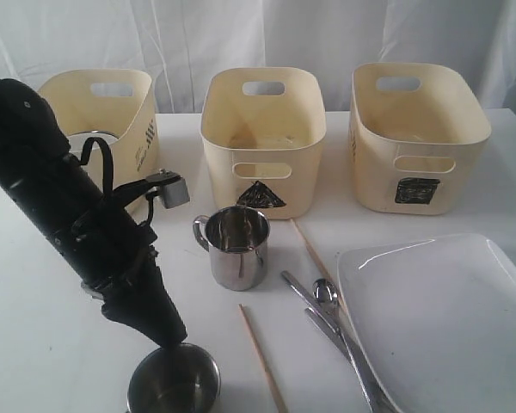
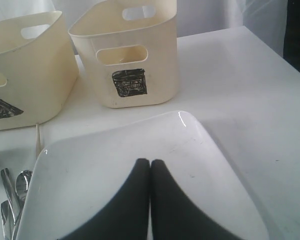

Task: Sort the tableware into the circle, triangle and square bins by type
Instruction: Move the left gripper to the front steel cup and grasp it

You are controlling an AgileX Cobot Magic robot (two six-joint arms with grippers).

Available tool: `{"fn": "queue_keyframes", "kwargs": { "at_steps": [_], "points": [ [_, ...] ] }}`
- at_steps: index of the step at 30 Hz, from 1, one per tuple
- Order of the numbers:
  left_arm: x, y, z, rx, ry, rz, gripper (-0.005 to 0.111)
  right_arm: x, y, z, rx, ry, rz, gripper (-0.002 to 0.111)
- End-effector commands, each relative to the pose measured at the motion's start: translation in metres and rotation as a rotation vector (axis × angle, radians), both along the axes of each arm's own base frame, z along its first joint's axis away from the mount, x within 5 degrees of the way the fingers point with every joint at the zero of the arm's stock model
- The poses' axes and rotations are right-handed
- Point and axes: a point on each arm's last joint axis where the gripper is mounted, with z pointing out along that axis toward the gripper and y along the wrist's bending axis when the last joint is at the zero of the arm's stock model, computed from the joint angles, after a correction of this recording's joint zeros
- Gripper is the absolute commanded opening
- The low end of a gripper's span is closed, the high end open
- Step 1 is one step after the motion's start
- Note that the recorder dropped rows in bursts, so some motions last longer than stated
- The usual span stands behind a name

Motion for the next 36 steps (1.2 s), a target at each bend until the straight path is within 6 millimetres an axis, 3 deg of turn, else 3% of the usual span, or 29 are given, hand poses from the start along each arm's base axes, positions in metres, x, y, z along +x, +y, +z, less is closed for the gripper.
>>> {"fn": "queue_keyframes", "kwargs": {
  "at_steps": [1,23,26,30,36],
  "points": [
    [-0.003,-0.001,0.001,-0.031,-0.019,-0.052,0.06,0.0,0.0,0.0,-0.003,-0.011,-0.002,0.0],
    [0.019,-0.008,-0.077,0.063,0.071,-0.05,0.058,0.0,0.0,0.0,-0.003,-0.011,-0.002,0.0],
    [0.02,-0.008,-0.082,0.071,0.073,-0.046,0.041,0.0,0.0,0.0,-0.003,-0.011,-0.002,0.0],
    [0.018,-0.007,-0.081,0.074,0.096,-0.063,0.0,0.0,0.0,0.0,-0.003,-0.011,-0.002,0.0],
    [0.018,0.003,-0.059,0.185,0.085,-0.156,0.0,0.0,0.0,0.0,-0.003,-0.011,-0.002,0.0]
  ]
}}
